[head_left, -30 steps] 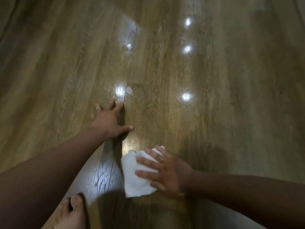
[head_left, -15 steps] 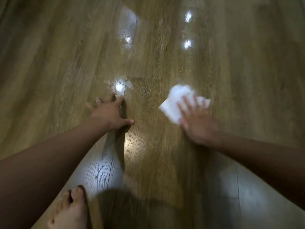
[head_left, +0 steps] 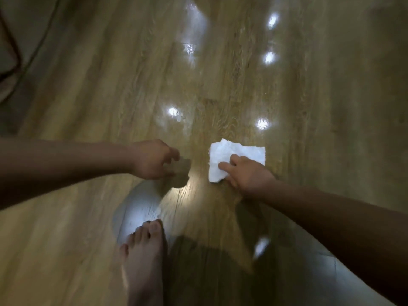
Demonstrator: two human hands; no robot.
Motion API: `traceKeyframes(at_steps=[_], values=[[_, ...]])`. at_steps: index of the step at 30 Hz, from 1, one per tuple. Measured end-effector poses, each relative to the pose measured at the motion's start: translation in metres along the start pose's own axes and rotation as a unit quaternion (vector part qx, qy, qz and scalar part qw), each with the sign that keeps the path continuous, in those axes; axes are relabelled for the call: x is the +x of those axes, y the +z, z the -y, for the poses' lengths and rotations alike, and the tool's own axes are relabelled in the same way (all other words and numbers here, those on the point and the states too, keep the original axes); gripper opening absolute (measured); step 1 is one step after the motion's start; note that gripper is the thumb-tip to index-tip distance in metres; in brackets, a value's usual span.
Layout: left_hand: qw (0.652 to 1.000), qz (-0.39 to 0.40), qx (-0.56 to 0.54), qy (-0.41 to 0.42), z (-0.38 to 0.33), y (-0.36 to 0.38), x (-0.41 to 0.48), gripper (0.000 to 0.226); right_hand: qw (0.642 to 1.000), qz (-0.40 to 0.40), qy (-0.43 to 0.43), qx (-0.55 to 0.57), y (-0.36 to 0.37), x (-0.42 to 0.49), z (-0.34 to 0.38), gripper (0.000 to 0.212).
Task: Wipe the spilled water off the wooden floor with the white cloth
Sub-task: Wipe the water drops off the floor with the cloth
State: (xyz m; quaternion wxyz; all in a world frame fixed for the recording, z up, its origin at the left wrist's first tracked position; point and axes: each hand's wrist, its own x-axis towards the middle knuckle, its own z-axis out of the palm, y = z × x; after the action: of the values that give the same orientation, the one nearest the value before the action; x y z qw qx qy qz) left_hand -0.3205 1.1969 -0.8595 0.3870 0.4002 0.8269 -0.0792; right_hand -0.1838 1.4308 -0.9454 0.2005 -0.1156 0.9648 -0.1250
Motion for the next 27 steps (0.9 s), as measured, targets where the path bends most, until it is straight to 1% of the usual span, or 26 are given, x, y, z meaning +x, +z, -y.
traceKeyframes(at_steps=[1,2,3,4,5,6,7,8,9,10,11,12,13,14,16,17,18,19,20,21,22,23,24,25,26,27], values=[[0.997,-0.026,-0.077,-0.004,-0.001,0.01,0.005,0.045,0.998,-0.029,0.037,0.04,0.001,0.006,0.005,0.034],[0.986,-0.058,-0.156,-0.011,-0.003,0.02,0.012,0.041,0.99,-0.072,0.076,0.099,0.001,0.011,0.008,0.026],[0.964,-0.094,-0.247,-0.023,-0.005,0.03,0.021,0.036,0.967,-0.117,0.129,0.185,-0.003,0.017,0.01,0.021],[0.924,-0.118,-0.361,-0.046,-0.009,0.035,0.03,0.032,0.926,-0.145,0.191,0.292,-0.01,0.026,0.012,0.021],[0.865,-0.119,-0.484,-0.065,-0.015,0.037,0.038,0.029,0.866,-0.156,0.243,0.408,-0.019,0.035,0.013,0.022],[0.795,-0.099,-0.594,-0.072,-0.021,0.035,0.045,0.029,0.791,-0.154,0.278,0.523,-0.03,0.046,0.015,0.023],[0.731,-0.071,-0.676,-0.059,-0.027,0.032,0.05,0.033,0.704,-0.15,0.293,0.629,-0.041,0.055,0.02,0.024],[0.683,-0.048,-0.728,-0.035,-0.033,0.027,0.054,0.04,0.619,-0.147,0.293,0.714,-0.051,0.062,0.027,0.023],[0.641,-0.033,-0.767,-0.013,-0.04,0.021,0.057,0.048,0.558,-0.149,0.29,0.763,-0.058,0.069,0.034,0.02],[0.604,-0.022,-0.796,-0.002,-0.046,0.015,0.059,0.053,0.541,-0.155,0.292,0.774,-0.063,0.074,0.041,0.018],[0.575,-0.013,-0.818,-0.001,-0.05,0.007,0.061,0.053,0.551,-0.164,0.299,0.762,-0.066,0.079,0.045,0.018],[0.555,-0.007,-0.832,0.003,-0.052,0.0,0.063,0.048,0.562,-0.164,0.298,0.754,-0.069,0.083,0.045,0.019],[0.553,-0.011,-0.833,0.009,-0.05,-0.005,0.066,0.04,0.57,-0.157,0.287,0.753,-0.071,0.085,0.043,0.018],[0.569,-0.02,-0.822,0.013,-0.046,-0.009,0.069,0.033,0.581,-0.148,0.272,0.753,-0.074,0.085,0.037,0.017],[0.609,-0.037,-0.792,0.029,-0.028,-0.015,0.075,0.034,0.61,-0.134,0.261,0.736,-0.088,0.081,0.02,0.016],[0.627,-0.034,-0.777,0.044,-0.02,-0.018,0.076,0.036,0.624,-0.137,0.272,0.72,-0.093,0.077,0.01,0.019],[0.644,-0.027,-0.763,0.05,-0.014,-0.021,0.075,0.038,0.62,-0.136,0.285,0.718,-0.094,0.071,0.001,0.023],[0.664,-0.023,-0.746,0.039,-0.01,-0.021,0.076,0.039,0.62,-0.132,0.301,0.712,-0.094,0.063,-0.007,0.028],[0.692,-0.026,-0.721,0.01,-0.008,-0.018,0.077,0.038,0.638,-0.124,0.329,0.685,-0.089,0.054,-0.014,0.033],[0.726,-0.037,-0.686,-0.031,-0.007,-0.013,0.077,0.036,0.678,-0.118,0.36,0.63,-0.081,0.044,-0.02,0.037],[0.762,-0.055,-0.64,-0.077,-0.007,-0.006,0.075,0.035,0.74,-0.123,0.383,0.538,-0.073,0.034,-0.024,0.04],[0.795,-0.077,-0.591,-0.112,-0.005,0.003,0.075,0.035,0.804,-0.155,0.39,0.421,-0.065,0.025,-0.025,0.043],[0.819,-0.102,-0.549,-0.132,-0.003,0.011,0.075,0.033,0.852,-0.212,0.368,0.306,-0.056,0.021,-0.023,0.045],[0.832,-0.128,-0.521,-0.141,0.001,0.019,0.076,0.029,0.884,-0.26,0.317,0.226,-0.049,0.022,-0.017,0.045],[0.839,-0.154,-0.502,-0.143,0.006,0.025,0.076,0.026,0.904,-0.269,0.268,0.198,-0.042,0.029,-0.008,0.045],[0.844,-0.178,-0.485,-0.142,0.011,0.028,0.077,0.023,0.927,-0.234,0.233,0.179,-0.033,0.038,0.001,0.048]])
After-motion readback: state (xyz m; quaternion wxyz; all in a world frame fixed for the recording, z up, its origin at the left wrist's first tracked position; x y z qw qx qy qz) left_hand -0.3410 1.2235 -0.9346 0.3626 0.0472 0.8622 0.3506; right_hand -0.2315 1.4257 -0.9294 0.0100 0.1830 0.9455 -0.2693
